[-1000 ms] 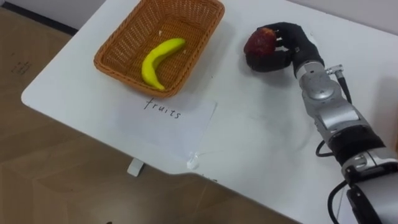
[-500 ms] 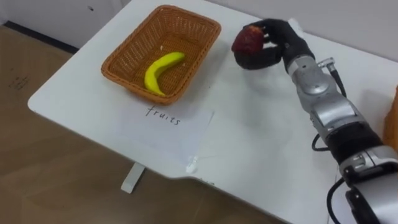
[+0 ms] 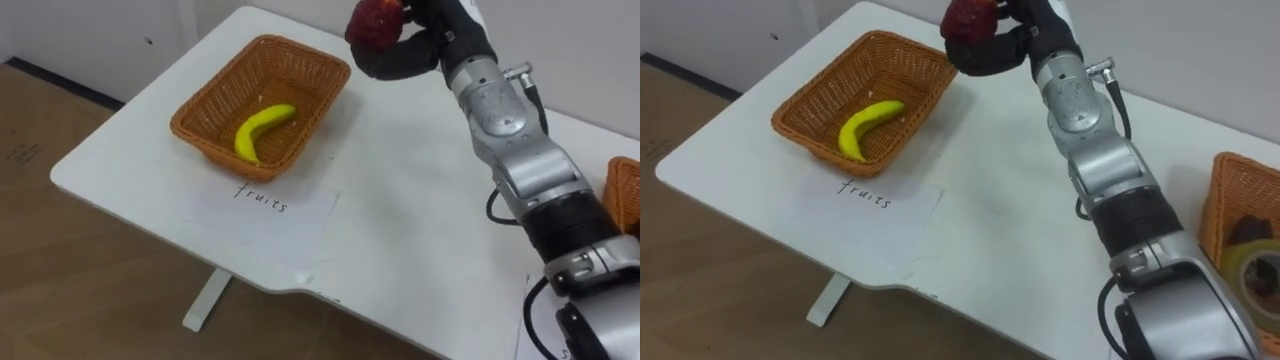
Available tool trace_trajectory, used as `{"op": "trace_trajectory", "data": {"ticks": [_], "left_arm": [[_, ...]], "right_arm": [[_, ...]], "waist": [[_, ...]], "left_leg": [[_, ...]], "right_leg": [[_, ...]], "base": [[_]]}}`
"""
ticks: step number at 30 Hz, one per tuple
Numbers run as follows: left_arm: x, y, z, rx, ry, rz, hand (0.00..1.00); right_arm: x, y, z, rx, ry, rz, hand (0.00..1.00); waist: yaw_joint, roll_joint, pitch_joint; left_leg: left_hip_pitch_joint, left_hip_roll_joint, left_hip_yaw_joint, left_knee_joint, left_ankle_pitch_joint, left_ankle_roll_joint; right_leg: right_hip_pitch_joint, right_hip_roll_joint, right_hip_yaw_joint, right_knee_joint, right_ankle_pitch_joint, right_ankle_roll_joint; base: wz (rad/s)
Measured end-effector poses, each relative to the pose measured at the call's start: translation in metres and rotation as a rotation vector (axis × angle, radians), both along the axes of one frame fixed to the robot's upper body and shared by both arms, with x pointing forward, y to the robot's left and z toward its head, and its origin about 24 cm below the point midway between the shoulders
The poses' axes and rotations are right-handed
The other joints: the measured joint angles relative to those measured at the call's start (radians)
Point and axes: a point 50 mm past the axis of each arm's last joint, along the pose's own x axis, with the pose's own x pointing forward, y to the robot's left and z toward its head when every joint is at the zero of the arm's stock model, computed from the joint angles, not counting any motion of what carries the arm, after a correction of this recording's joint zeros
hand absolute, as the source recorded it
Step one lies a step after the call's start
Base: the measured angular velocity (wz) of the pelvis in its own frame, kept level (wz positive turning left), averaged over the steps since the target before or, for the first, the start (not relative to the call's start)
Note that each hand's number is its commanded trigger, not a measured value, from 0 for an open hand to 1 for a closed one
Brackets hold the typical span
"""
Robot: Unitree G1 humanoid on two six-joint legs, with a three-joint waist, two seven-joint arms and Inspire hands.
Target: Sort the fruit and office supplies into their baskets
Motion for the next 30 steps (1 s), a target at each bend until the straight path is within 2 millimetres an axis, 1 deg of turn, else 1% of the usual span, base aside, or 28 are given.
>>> {"op": "trace_trajectory", "data": {"ticks": [6, 11, 12, 14, 18, 21, 24, 26, 30], "left_arm": [[-0.004, 0.000, -0.001, 0.006, 0.034, -0.019, 0.00], [-0.003, 0.000, 0.000, 0.004, 0.028, -0.022, 0.00], [-0.004, 0.000, 0.000, 0.005, 0.032, -0.019, 0.00], [-0.004, 0.002, 0.000, 0.004, 0.029, -0.006, 0.00], [-0.007, 0.004, 0.000, 0.003, 0.036, 0.007, 0.00], [-0.015, 0.003, -0.001, -0.001, 0.057, 0.009, 0.00], [-0.019, 0.002, -0.001, -0.003, 0.070, 0.013, 0.00], [-0.018, 0.002, -0.001, -0.005, 0.070, 0.012, 0.00], [-0.017, 0.002, -0.001, -0.005, 0.066, 0.012, 0.00]], "right_arm": [[-0.001, 0.002, 0.004, 0.003, -0.016, 0.010, 1.00], [-0.001, 0.004, 0.004, 0.002, -0.016, 0.013, 1.00], [-0.001, 0.004, 0.004, 0.002, -0.018, 0.013, 1.00], [-0.001, 0.005, 0.003, -0.004, -0.016, 0.015, 1.00], [-0.002, 0.007, 0.005, -0.014, -0.026, 0.025, 1.00], [-0.003, 0.013, 0.005, -0.025, -0.025, 0.048, 1.00], [-0.005, 0.021, -0.001, -0.055, -0.008, 0.081, 1.00], [-0.006, 0.022, -0.002, -0.058, -0.004, 0.088, 1.00], [-0.007, 0.026, -0.004, -0.065, 0.009, 0.111, 1.00]], "waist": [[0.002, 0.001, 0.0015], [0.005, 0.001, 0.0056], [0.010, -0.001, 0.0079], [0.021, -0.003, 0.0101], [0.038, -0.003, 0.0099], [0.054, -0.004, 0.0097], [0.057, -0.010, 0.0155], [0.057, -0.011, 0.0184], [0.077, -0.008, 0.0202]], "left_leg": [[0.001, 0.000, -0.003, -0.004, 0.000, 0.000], [0.001, 0.001, 0.000, -0.004, 0.000, 0.000], [0.001, 0.001, 0.002, -0.005, 0.000, 0.000], [0.001, 0.002, 0.003, -0.006, 0.000, 0.000], [0.002, 0.001, 0.000, -0.011, 0.000, 0.000], [0.006, -0.001, 0.001, -0.012, 0.000, 0.000], [0.012, -0.010, -0.009, -0.012, 0.000, 0.000], [0.012, -0.014, -0.020, -0.012, 0.000, 0.000], [0.013, -0.014, -0.024, -0.012, 0.000, 0.001]], "right_leg": [[0.000, 0.000, 0.001, 0.000, 0.000, 0.001], [-0.003, 0.000, 0.004, 0.000, -0.001, 0.001], [-0.006, 0.000, 0.004, 0.000, -0.001, 0.001], [-0.007, 0.001, 0.004, -0.002, -0.001, 0.001], [-0.006, 0.000, 0.002, -0.001, -0.001, 0.002], [-0.003, -0.003, 0.001, -0.001, -0.003, 0.005], [0.008, -0.010, 0.001, -0.001, -0.011, 0.016], [0.013, -0.012, 0.001, -0.001, -0.012, 0.018], [0.014, -0.012, 0.000, -0.001, -0.012, 0.018]], "base": [[0.01], [-0.02], [-0.06], [-0.05], [0.04], [0.05], [0.14], [0.16], [0.03]]}}
